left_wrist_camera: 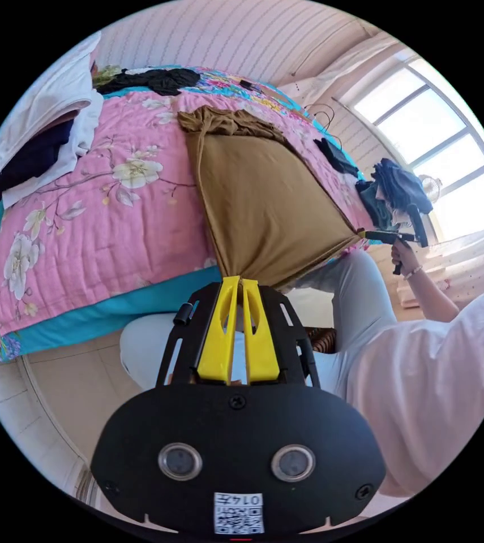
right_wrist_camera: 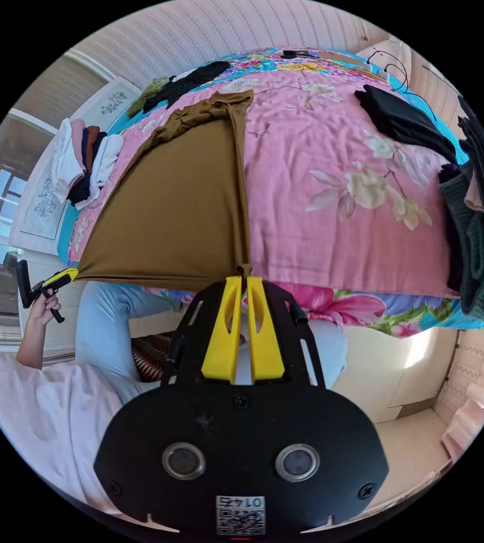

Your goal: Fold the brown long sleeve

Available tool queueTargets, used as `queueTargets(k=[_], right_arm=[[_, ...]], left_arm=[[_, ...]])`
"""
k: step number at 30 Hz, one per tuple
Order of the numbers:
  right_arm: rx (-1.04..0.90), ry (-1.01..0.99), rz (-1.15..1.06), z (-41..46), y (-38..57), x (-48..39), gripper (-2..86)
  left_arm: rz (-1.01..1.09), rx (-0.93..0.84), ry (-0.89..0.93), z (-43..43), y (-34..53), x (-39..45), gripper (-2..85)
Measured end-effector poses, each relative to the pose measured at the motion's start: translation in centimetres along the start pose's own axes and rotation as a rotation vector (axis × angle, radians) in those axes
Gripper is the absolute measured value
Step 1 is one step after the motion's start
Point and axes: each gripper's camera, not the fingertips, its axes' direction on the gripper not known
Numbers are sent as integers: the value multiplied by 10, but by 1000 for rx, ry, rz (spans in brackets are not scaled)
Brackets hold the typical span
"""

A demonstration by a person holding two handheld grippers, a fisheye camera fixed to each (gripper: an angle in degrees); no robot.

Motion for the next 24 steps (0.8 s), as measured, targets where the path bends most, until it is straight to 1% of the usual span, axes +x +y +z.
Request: queueTargets(k=[1, 3, 6, 11, 17, 21, 24], right_arm=[[-24, 3, 10, 7, 4, -1, 12], [-47, -10, 17, 19, 4, -5, 15], [-69, -6, 29, 28, -6, -14, 27], [-90, 62, 29, 20, -14, -23, 47], [-46, 109, 61, -1, -5, -33, 48], [-14, 132, 28, -10, -2, -52, 49], [-1, 146, -18, -14, -7, -67, 51]], left_arm=[[15, -32, -33, 12, 1, 3, -9], [-10, -34, -60, 31, 2, 2, -7], [-65, -41, -38, 37, 0, -2, -2], [-110, 44, -61, 13, 14, -9, 0], [-161, 140, -114, -23, 48, -25, -8], [-125, 187, -171, -35, 55, -28, -9], [-92, 215, -170, -36, 46, -27, -10]])
